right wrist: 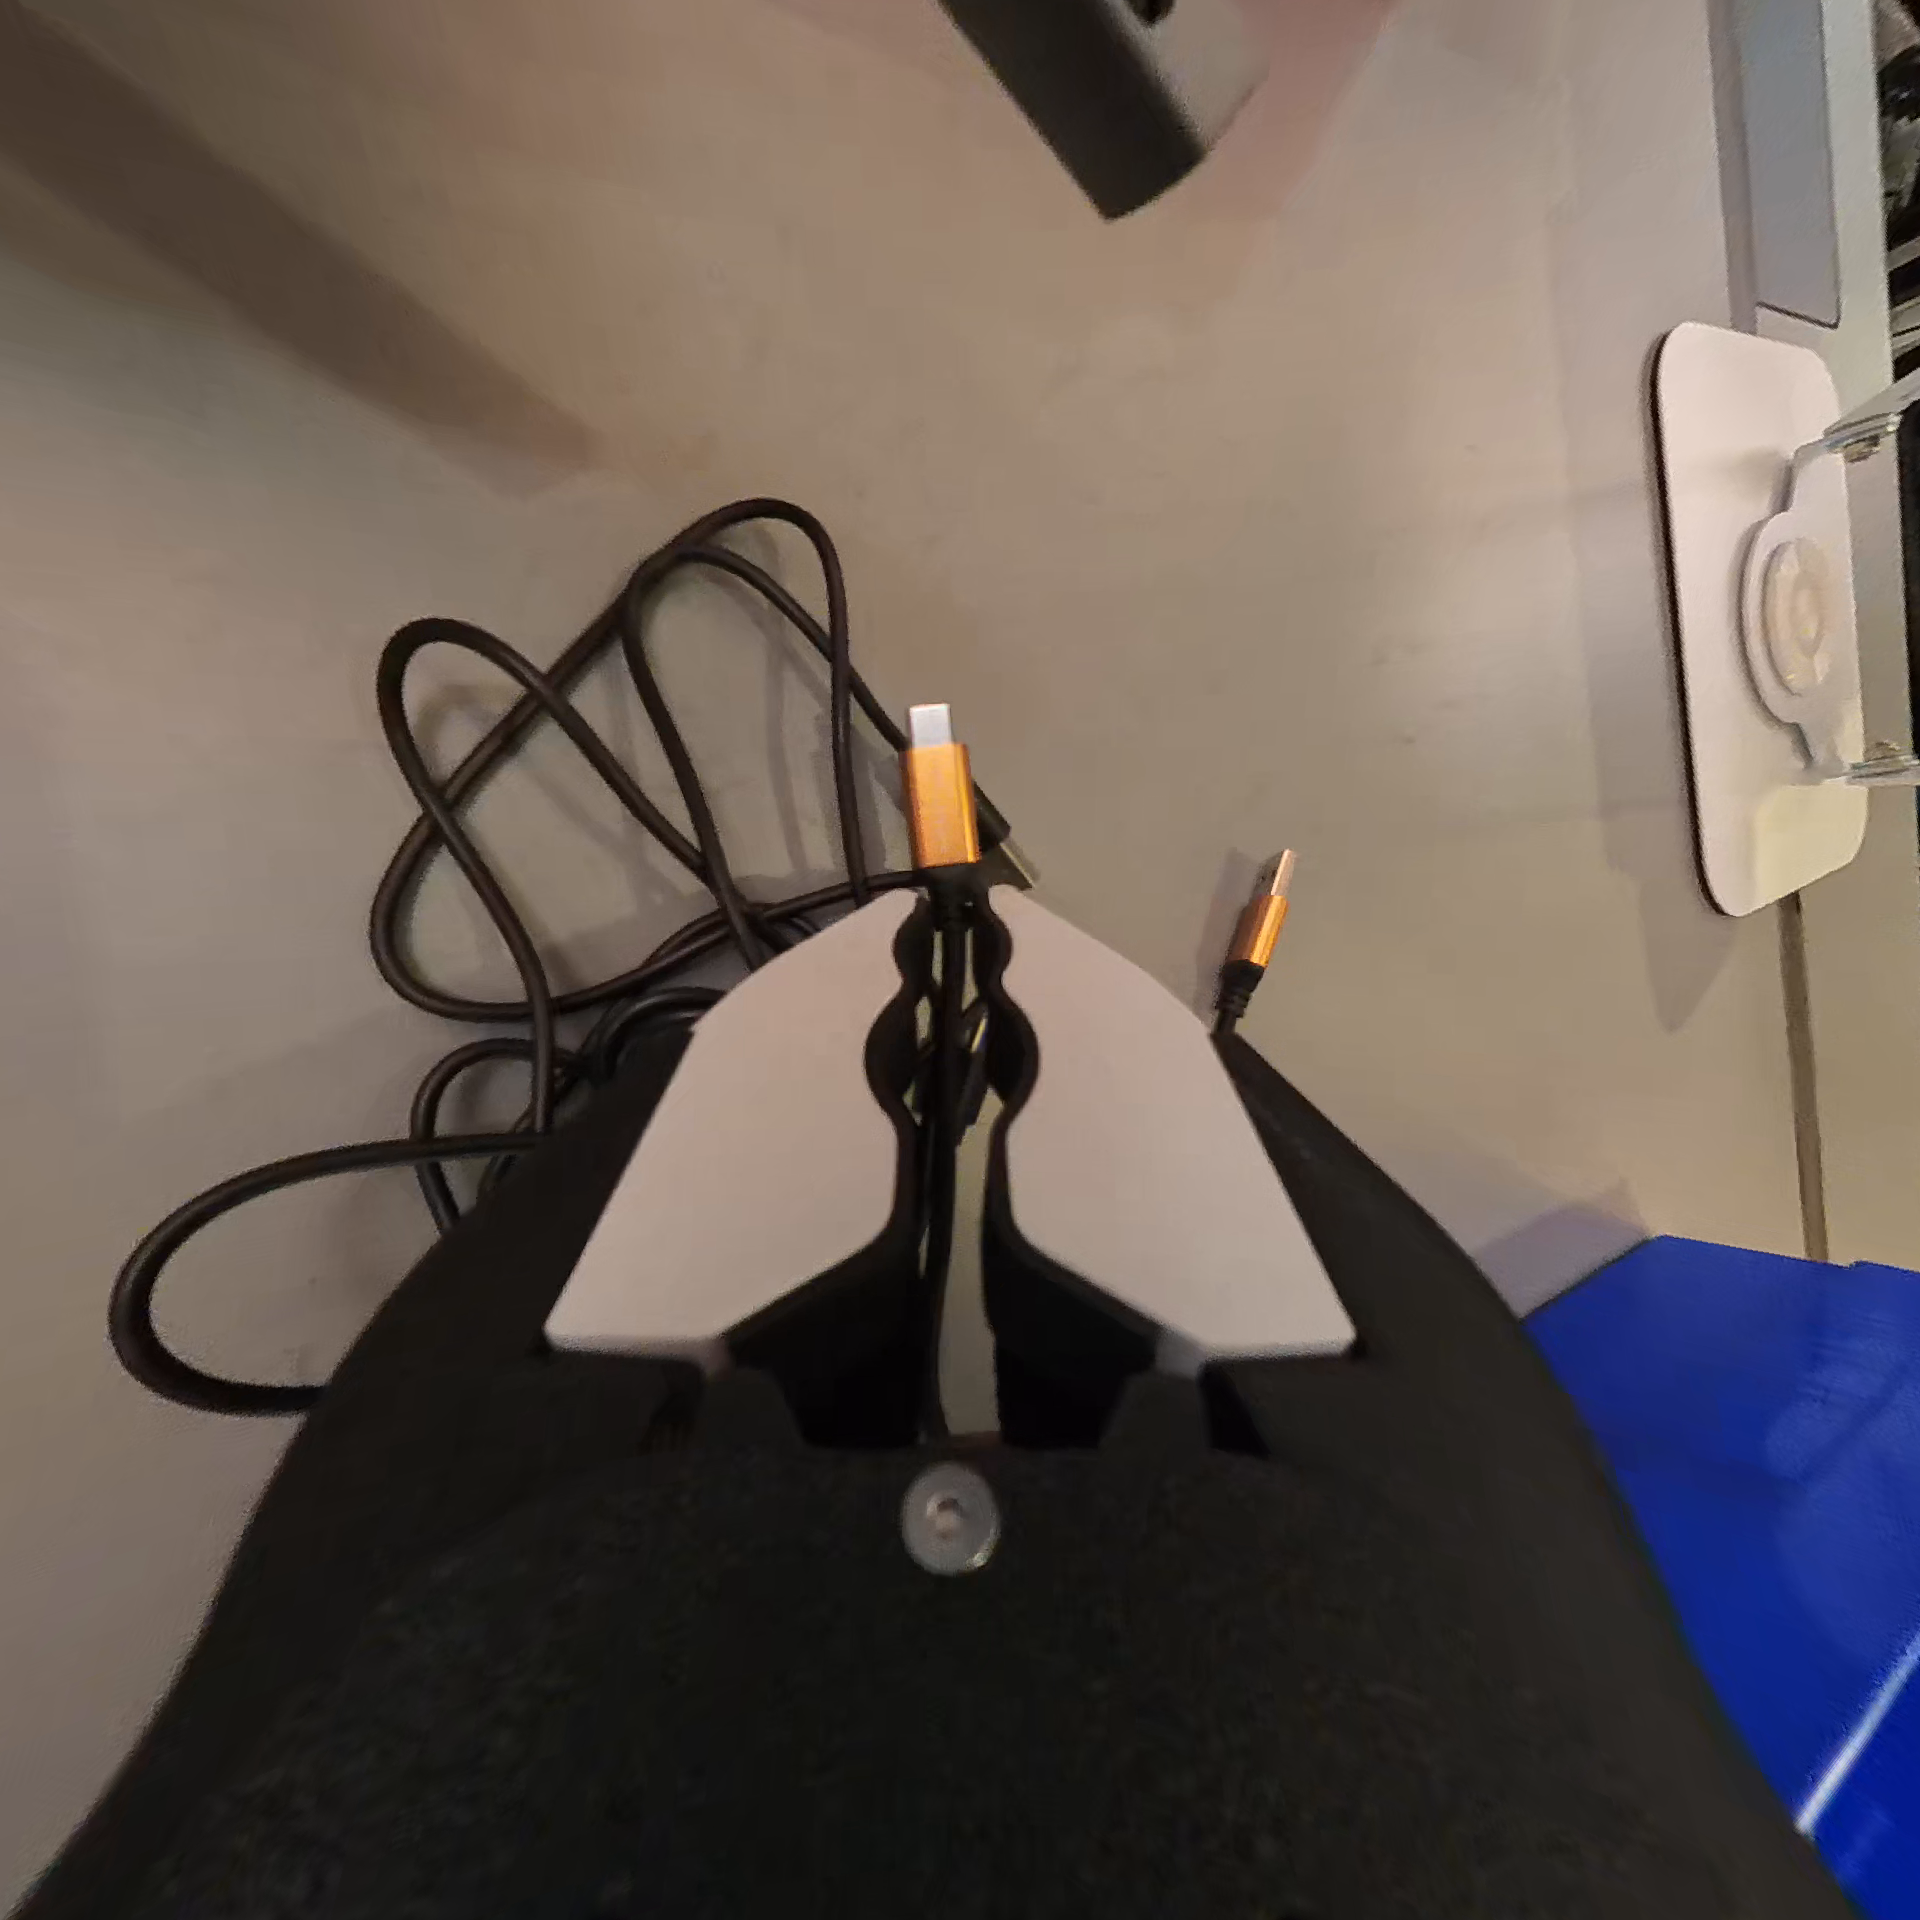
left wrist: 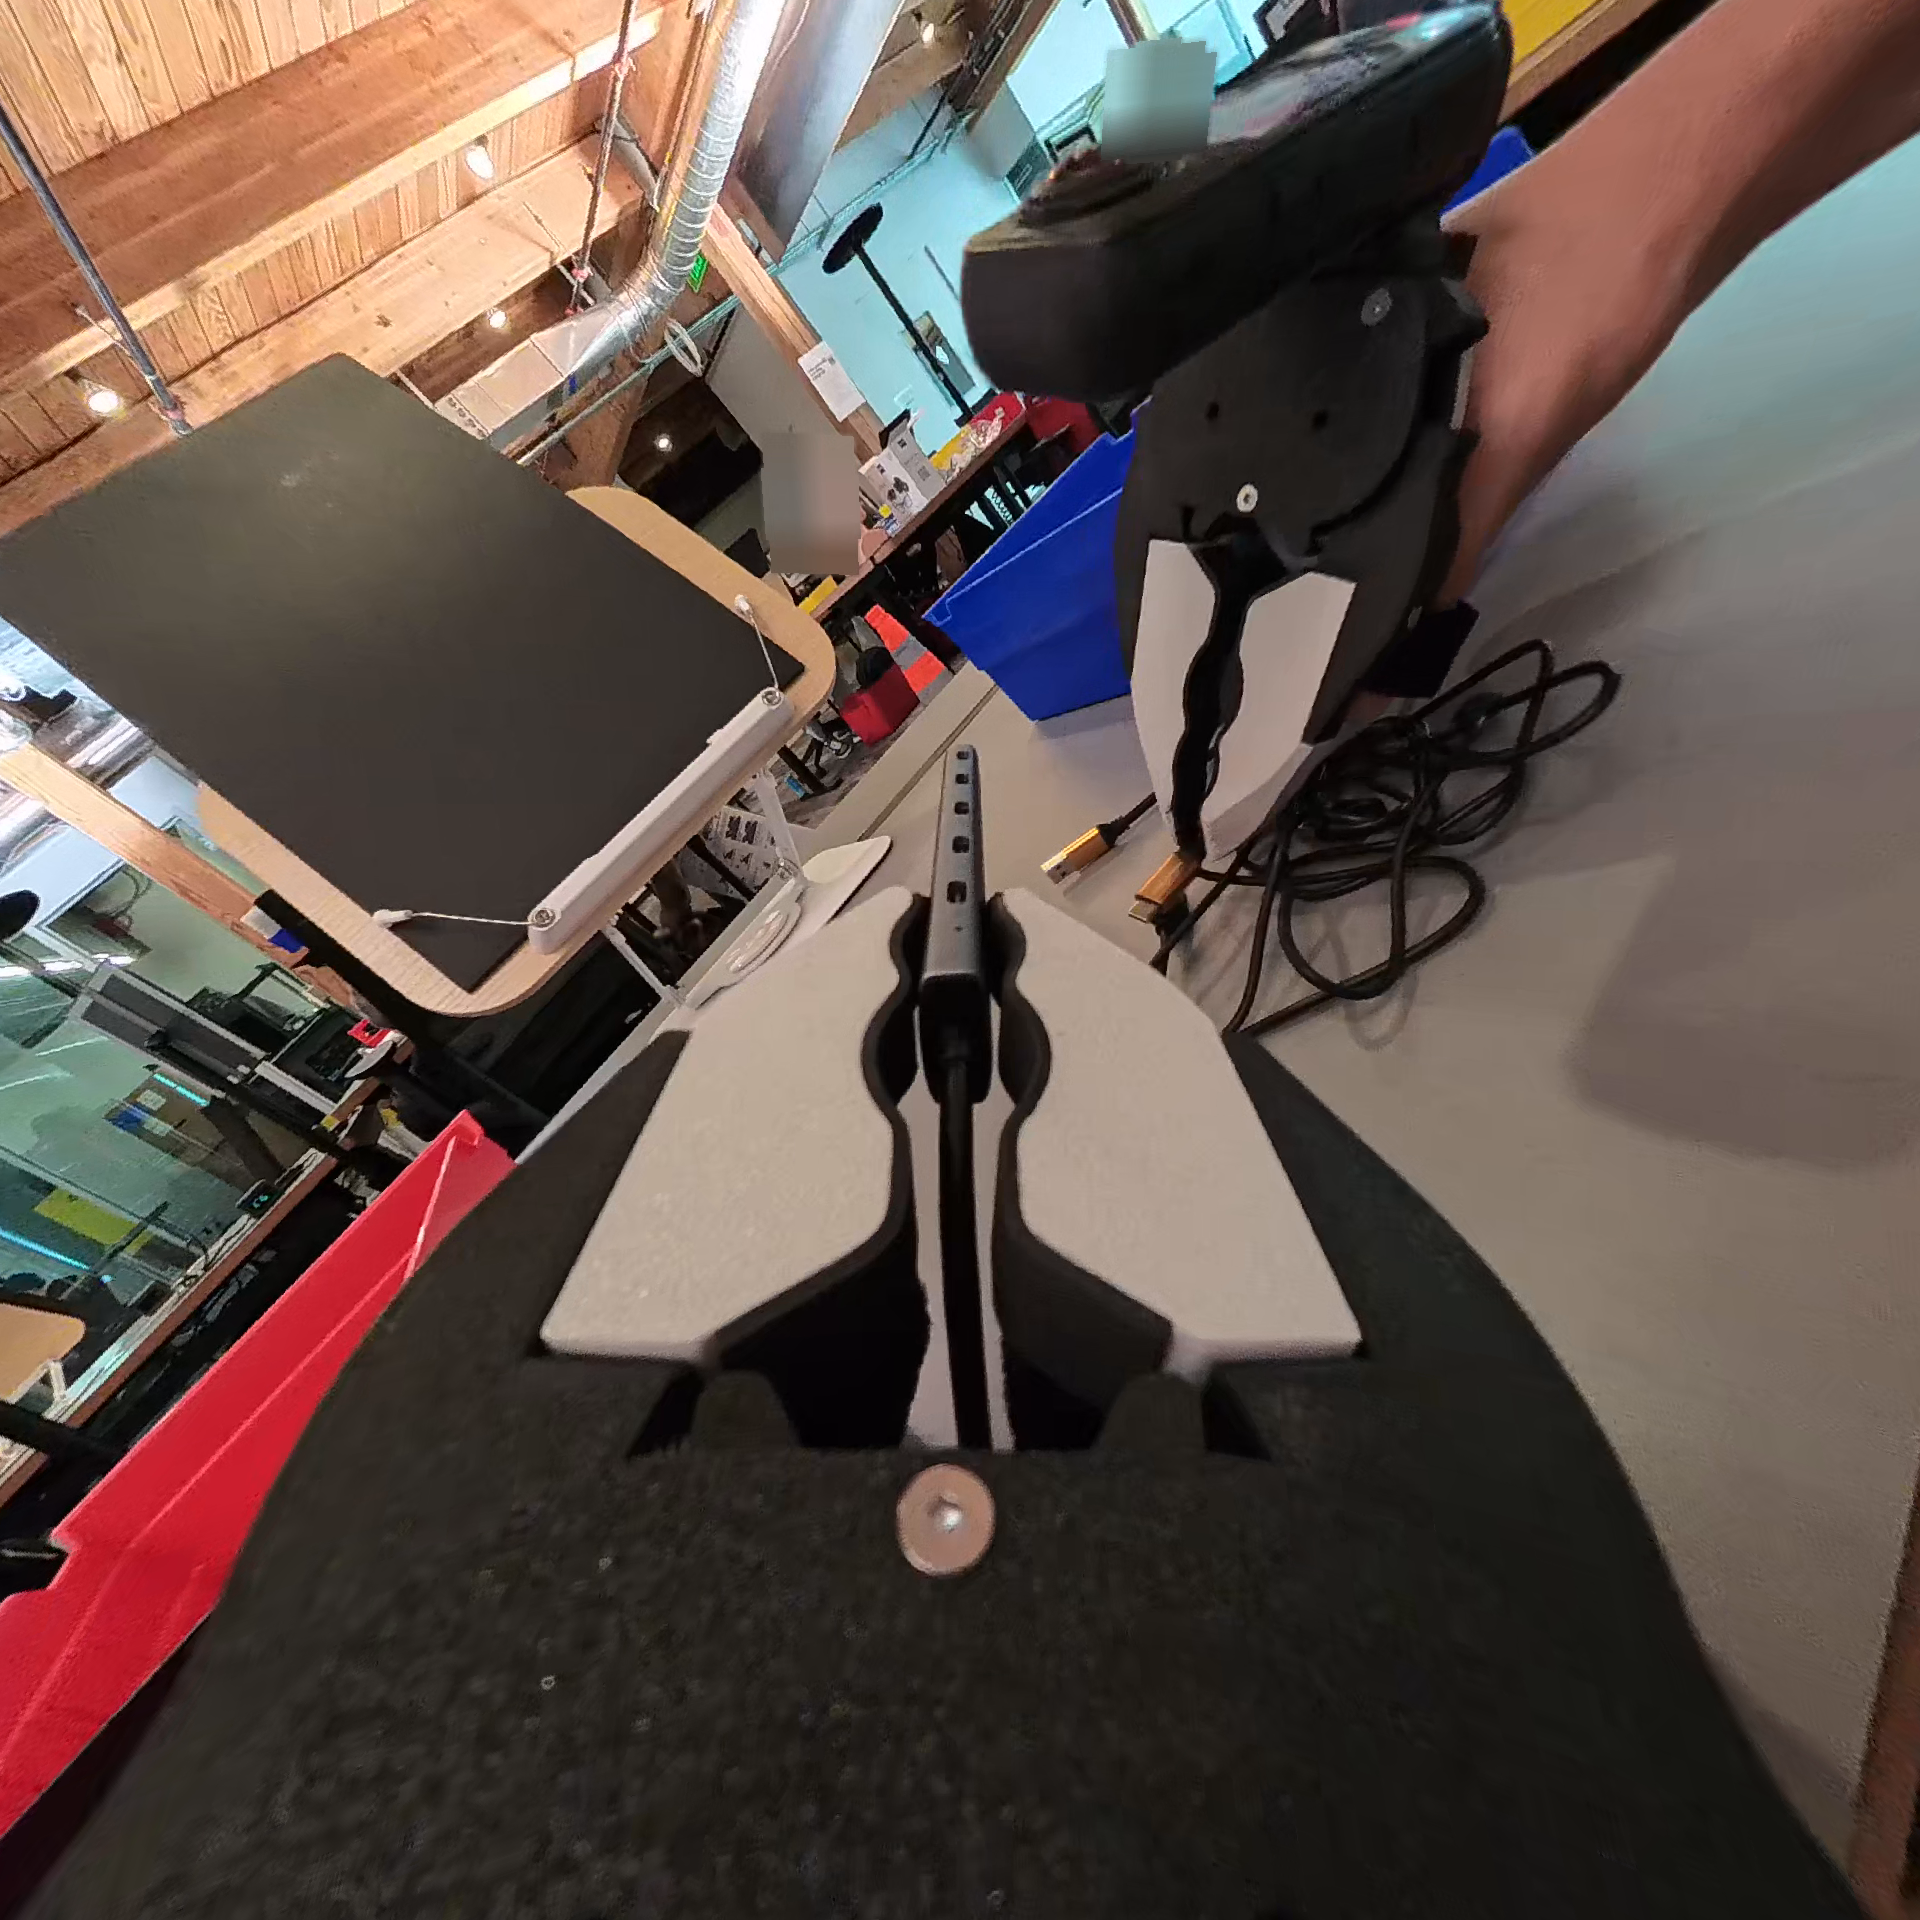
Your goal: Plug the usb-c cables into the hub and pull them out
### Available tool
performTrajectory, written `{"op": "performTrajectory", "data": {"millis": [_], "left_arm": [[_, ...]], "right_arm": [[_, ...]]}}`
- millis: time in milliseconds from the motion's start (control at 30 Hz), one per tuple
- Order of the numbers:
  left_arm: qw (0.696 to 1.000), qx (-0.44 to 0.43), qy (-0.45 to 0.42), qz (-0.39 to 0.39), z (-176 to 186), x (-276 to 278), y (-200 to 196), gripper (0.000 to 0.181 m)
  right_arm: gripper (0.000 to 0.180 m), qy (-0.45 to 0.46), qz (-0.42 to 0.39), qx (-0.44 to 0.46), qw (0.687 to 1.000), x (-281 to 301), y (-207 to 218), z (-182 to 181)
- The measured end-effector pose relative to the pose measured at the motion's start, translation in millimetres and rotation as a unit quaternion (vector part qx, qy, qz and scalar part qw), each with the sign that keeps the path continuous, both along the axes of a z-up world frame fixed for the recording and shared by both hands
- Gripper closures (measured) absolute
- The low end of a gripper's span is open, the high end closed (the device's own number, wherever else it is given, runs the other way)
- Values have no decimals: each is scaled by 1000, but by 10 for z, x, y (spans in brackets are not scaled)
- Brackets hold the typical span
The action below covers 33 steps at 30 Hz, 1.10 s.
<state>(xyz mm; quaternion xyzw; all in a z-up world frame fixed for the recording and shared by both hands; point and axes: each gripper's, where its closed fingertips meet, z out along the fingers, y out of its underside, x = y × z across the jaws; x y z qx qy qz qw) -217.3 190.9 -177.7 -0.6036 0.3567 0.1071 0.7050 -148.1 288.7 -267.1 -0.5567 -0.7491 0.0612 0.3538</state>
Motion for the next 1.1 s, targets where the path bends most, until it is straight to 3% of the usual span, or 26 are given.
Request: {"op": "performTrajectory", "data": {"millis": [233, 367, 500, 600, 1100], "left_arm": [[998, 8, 48, 35, -61, -41, 62, 172], [992, 7, 98, 72, -141, -105, 120, 171], [988, 18, 137, 76, -174, -33, 144, 171], [980, 25, 181, 82, -233, 67, 162, 171], [943, 40, 308, 121, -413, 292, 236, 171]], "right_arm": [[174, 65, -43, -51, 996, 36, -158, 300], [174, 89, -38, -145, 985, 40, -496, 548], [174, 11, 1, -162, 987, 49, -836, 537], [174, 11, 19, -182, 983, -67, -1026, 588], [174, -14, -32, -240, 970, 2, -927, 350]]}}
